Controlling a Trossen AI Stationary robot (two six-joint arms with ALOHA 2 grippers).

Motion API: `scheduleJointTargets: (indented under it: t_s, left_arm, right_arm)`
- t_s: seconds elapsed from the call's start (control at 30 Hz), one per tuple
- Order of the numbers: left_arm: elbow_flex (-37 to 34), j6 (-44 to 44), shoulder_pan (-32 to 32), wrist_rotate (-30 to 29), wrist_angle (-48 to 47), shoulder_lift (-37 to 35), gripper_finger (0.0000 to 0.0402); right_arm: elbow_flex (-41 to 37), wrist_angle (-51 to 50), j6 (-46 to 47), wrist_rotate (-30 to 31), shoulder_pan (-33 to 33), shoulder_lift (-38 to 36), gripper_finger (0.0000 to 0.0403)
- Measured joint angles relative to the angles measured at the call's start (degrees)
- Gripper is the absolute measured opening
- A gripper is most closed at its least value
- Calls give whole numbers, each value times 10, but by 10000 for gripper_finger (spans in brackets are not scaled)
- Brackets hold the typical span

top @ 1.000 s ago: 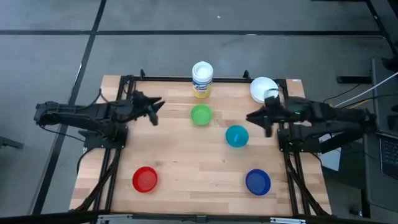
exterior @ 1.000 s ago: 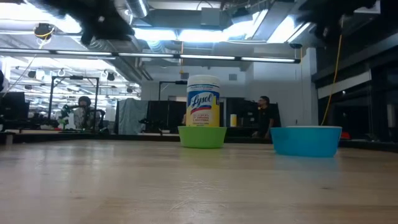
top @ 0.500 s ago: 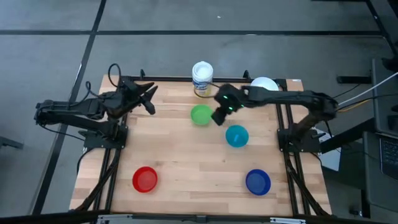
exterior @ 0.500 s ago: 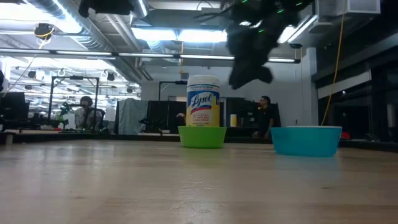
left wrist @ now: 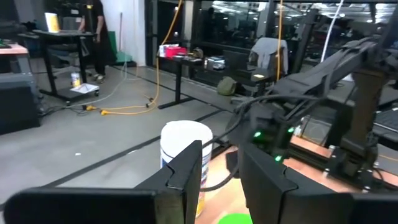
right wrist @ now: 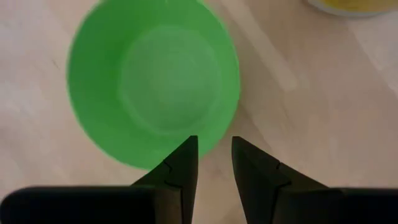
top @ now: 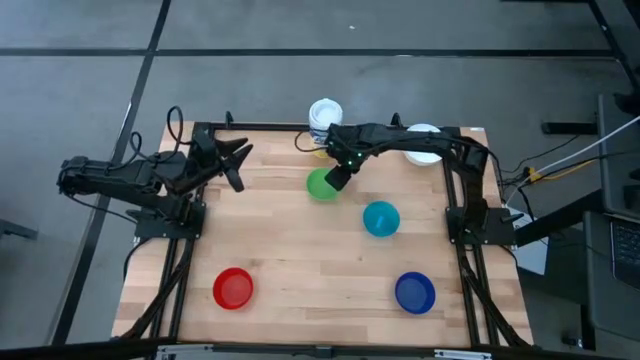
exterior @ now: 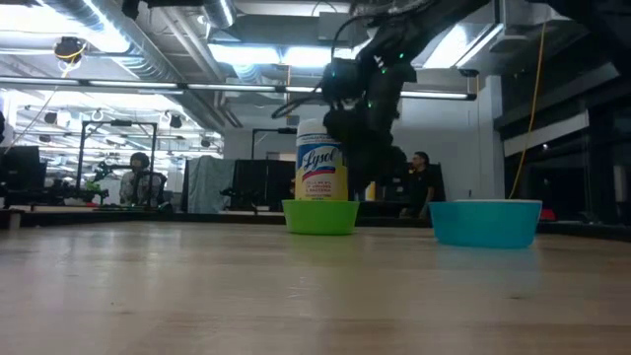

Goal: Nest bowls inside each other
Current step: Stack the green bowl on the white bowl

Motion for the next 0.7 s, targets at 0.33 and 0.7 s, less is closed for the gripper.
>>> scheduleJointTargets:
  t_s: [0.33, 0.7]
  left_arm:
    - [0, 8, -8, 0, 19, 0, 100]
    - [0, 11, -8, 0, 24, 0, 100]
  right_arm:
    - [1, 14, -16, -22, -4, 10, 102]
    - [1, 28, -14, -3, 0, 10, 130]
